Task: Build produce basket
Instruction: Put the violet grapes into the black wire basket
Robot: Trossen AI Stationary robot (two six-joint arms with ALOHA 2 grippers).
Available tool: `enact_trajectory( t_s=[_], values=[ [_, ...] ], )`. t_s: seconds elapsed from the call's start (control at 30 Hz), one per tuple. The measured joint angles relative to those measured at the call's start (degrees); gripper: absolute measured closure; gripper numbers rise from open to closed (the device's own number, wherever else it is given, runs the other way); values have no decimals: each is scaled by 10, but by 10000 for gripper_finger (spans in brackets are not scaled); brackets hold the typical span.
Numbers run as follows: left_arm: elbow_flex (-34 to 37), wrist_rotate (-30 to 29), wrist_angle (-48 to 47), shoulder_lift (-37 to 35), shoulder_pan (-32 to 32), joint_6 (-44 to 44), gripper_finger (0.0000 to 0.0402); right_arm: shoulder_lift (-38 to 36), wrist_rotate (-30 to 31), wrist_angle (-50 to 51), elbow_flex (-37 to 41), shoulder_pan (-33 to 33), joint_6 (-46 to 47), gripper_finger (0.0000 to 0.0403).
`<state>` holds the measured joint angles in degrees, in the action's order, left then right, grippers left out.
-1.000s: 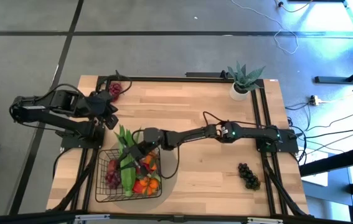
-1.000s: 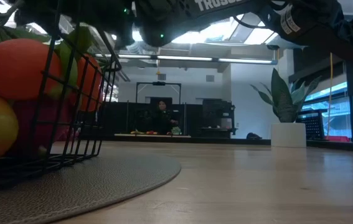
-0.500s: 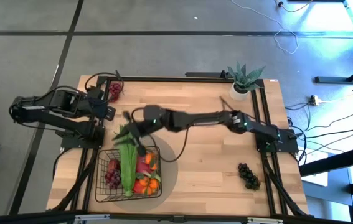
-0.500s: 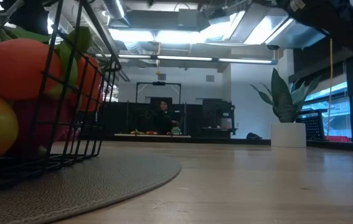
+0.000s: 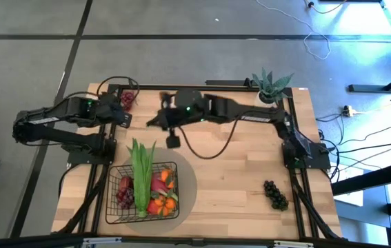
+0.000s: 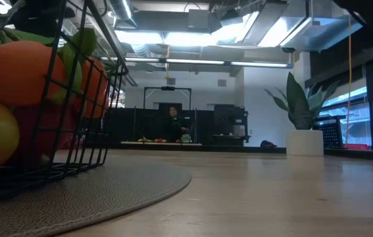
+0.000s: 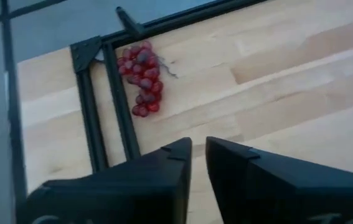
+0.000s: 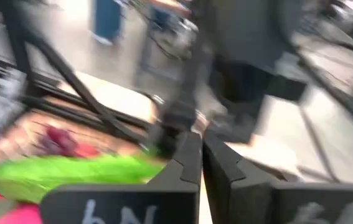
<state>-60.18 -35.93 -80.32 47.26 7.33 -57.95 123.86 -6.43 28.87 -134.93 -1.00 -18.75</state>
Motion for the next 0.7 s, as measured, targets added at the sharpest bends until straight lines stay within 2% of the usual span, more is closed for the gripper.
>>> enact_trajectory(
  t_s=[0.17, 0.27, 0.37, 0.53, 0.7],
  values=[
    [0, 31, 3, 29, 75, -14, 322, -41, 79, 78, 0, -25, 1, 394],
    [0, 61, 3, 52, 131, -64, 309, -68, 99, 143, 0, -46, 5, 394],
    [0, 92, 8, 82, 192, -72, 308, -93, 100, 196, 0, -69, 5, 393],
    [0, 138, 56, 144, 292, 1, 309, -125, 100, 253, 0, -108, 5, 393],
    [0, 200, 148, 219, 374, 82, 310, -138, 100, 291, 0, -140, 5, 393]
  ],
)
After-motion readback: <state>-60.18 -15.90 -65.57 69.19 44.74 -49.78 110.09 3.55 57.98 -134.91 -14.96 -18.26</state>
